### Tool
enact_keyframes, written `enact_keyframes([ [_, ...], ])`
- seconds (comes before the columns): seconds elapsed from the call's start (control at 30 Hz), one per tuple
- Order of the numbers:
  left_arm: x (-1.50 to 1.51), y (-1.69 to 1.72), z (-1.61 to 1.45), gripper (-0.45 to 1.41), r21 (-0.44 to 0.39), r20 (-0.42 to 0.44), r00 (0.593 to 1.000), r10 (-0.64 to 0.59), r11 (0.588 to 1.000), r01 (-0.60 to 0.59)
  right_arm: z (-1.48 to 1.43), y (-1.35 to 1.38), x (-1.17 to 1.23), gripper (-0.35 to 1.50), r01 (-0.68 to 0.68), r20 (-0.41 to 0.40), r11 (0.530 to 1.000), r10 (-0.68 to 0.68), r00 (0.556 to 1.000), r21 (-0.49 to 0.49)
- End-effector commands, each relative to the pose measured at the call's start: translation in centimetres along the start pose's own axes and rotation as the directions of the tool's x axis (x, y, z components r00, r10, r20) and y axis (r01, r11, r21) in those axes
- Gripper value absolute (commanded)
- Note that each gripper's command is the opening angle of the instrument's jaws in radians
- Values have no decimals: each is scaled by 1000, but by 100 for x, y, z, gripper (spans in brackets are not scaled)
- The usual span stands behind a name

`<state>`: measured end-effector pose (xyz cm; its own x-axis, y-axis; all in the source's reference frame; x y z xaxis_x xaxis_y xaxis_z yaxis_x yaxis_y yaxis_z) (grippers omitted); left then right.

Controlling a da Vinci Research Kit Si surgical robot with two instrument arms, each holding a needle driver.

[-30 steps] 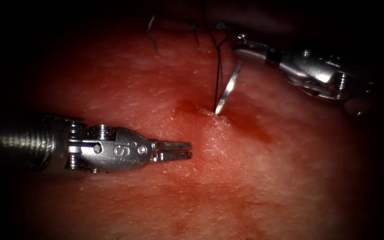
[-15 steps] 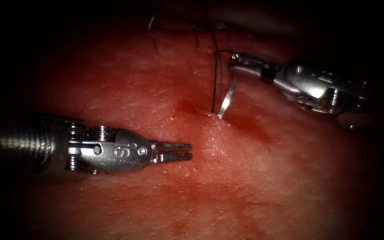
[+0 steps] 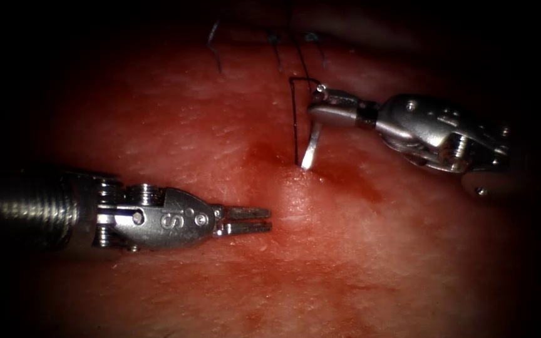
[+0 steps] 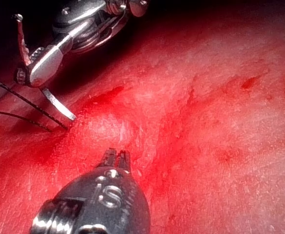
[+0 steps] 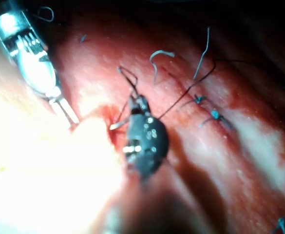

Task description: Wound Closure

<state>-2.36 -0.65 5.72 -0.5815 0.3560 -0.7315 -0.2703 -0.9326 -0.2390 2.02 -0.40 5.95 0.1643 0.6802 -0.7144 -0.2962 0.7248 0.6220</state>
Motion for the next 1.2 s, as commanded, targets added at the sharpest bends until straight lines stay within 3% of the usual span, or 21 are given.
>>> enact_keyframes([
  [0.03,-1,1,8,-15,-2,3,1000,2,1000,-2,6,2,-1,-35,-32,0,999,32,1000,11],
  [0.33,-5,7,12,-15,-21,23,1000,12,1000,-12,13,2,-14,-35,-250,18,966,249,968,69],
  [0.43,-4,11,18,-15,-25,21,1000,14,1000,-13,17,1,-26,-35,-345,46,936,342,938,77],
  [0.77,-4,9,23,-16,-26,19,1000,14,1000,-14,17,-15,-33,-35,-459,105,882,448,888,110],
  [1.1,-11,6,28,-16,-25,17,1000,26,999,-25,30,-50,-30,-35,-634,52,761,634,772,137],
  [1.2,-11,6,27,-16,-25,17,1000,26,999,-26,32,-56,-30,-35,-709,52,696,708,704,117],
])
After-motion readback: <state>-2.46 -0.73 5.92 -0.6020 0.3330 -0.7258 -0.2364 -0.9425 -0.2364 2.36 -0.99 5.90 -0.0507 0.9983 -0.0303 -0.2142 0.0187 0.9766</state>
